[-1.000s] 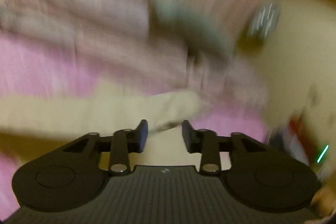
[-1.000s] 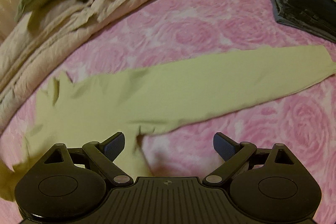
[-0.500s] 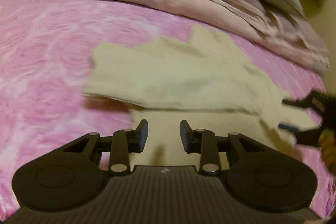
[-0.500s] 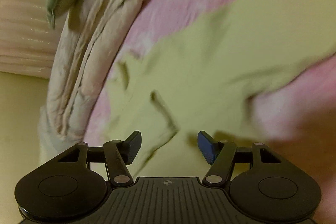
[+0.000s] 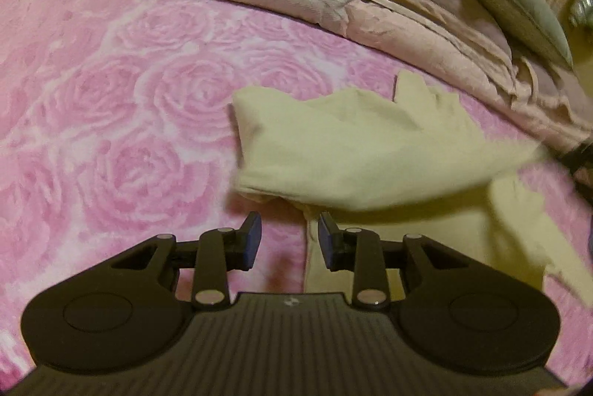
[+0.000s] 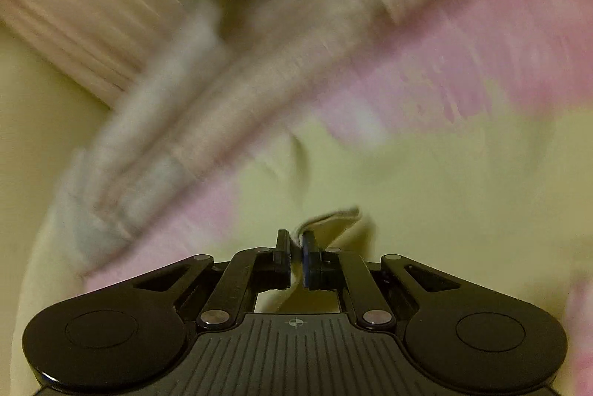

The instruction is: Fold clothes

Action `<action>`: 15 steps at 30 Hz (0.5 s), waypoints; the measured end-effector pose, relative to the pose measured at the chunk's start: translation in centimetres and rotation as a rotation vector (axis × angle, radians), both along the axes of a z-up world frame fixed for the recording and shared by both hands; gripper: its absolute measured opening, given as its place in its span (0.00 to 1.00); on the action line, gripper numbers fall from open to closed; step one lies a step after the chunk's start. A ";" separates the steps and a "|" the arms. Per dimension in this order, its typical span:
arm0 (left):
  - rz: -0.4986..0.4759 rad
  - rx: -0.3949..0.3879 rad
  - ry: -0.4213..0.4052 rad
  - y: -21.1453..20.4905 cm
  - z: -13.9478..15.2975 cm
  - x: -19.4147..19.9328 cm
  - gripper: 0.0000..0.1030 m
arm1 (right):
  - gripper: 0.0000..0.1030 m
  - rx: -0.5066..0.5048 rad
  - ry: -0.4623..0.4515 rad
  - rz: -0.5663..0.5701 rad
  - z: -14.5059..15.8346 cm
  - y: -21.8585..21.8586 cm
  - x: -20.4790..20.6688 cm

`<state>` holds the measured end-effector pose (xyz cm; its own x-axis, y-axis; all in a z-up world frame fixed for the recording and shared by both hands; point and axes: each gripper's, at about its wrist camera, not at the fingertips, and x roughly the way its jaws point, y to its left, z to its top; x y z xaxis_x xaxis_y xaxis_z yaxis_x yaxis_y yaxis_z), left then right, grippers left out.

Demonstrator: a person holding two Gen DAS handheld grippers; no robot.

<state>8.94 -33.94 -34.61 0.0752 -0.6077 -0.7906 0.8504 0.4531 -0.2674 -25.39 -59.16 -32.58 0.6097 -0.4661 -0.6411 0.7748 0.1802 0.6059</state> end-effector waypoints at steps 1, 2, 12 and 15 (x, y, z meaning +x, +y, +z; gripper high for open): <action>-0.015 0.002 -0.014 -0.2 -0.1 -0.2 0.27 | 0.04 -0.033 0.008 -0.024 0.8 0.0 -0.8; -0.031 0.005 -0.028 -0.5 -0.1 -0.3 0.27 | 0.04 -0.066 0.017 -0.048 1.7 0.0 -1.7; -0.284 0.056 -0.238 -4.5 -1.8 -3.7 0.28 | 0.04 -0.097 0.095 -0.225 2.2 -1.3 -7.7; -0.356 0.035 -0.290 -5.3 -1.3 -4.8 0.32 | 0.04 -0.106 0.087 -0.206 2.6 -1.5 -7.7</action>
<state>4.14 -39.29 -35.93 0.0881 -0.6095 -0.7879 0.9922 0.1240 0.0151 -33.09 -60.63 -29.97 0.4394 -0.6424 -0.6279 0.8502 0.0717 0.5216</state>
